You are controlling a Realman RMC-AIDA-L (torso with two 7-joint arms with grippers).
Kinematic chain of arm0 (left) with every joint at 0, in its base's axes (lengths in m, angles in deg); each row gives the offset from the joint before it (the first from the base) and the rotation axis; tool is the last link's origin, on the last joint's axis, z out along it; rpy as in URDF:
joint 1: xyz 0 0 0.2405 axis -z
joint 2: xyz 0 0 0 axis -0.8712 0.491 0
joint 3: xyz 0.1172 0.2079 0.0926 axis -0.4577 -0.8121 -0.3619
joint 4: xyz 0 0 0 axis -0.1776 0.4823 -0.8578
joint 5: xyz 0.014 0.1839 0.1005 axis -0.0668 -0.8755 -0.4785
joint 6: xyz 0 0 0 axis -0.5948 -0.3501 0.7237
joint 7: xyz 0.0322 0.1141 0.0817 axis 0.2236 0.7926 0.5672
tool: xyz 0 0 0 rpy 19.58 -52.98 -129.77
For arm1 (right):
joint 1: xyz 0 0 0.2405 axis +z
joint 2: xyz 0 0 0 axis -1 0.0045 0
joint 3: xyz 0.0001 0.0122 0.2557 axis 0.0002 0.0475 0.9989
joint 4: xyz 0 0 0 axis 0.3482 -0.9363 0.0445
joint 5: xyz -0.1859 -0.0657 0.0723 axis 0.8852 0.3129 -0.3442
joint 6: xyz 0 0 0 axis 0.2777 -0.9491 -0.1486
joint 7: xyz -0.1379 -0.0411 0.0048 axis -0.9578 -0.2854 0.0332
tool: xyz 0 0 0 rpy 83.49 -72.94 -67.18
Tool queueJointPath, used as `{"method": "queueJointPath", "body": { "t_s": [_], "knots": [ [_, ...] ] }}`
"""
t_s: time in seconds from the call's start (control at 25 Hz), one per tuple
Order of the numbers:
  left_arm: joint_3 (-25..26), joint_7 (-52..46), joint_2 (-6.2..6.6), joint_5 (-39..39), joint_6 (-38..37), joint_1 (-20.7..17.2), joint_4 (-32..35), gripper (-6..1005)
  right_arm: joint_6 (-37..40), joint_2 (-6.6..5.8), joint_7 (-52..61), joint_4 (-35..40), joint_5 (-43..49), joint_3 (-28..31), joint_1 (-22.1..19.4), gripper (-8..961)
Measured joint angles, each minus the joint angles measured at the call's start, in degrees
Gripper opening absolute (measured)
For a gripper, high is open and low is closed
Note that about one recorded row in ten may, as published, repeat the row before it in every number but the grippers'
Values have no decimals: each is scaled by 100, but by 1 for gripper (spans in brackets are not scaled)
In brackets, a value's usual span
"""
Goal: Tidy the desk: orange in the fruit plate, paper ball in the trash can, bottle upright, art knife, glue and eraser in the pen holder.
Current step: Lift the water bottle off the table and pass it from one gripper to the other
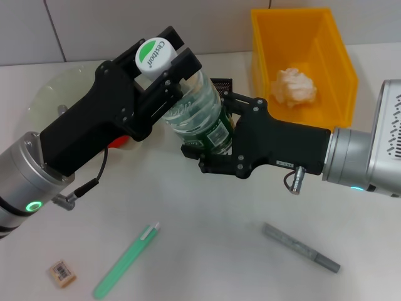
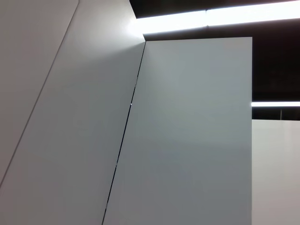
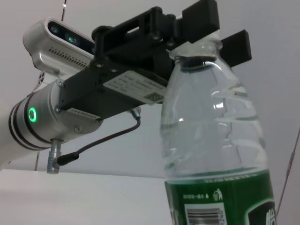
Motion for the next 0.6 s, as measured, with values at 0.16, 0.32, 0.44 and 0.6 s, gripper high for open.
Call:
{"method": "queueJointPath", "body": {
  "t_s": [0.16,0.32,0.44,0.6],
  "knots": [
    [-3,-1,0,0,-3,0,10,439,-2,7,3,-48,1,-2,-1,765],
    [-3,-2,-1,0,-6,1,24,439,-6,8,3,-99,3,-8,-1,764],
    [-3,-2,-1,0,-9,5,32,439,-9,15,2,-135,5,-9,0,764],
    [-3,-2,-1,1,-9,9,36,439,-10,18,-3,-200,8,-9,-1,764]
  ]
}}
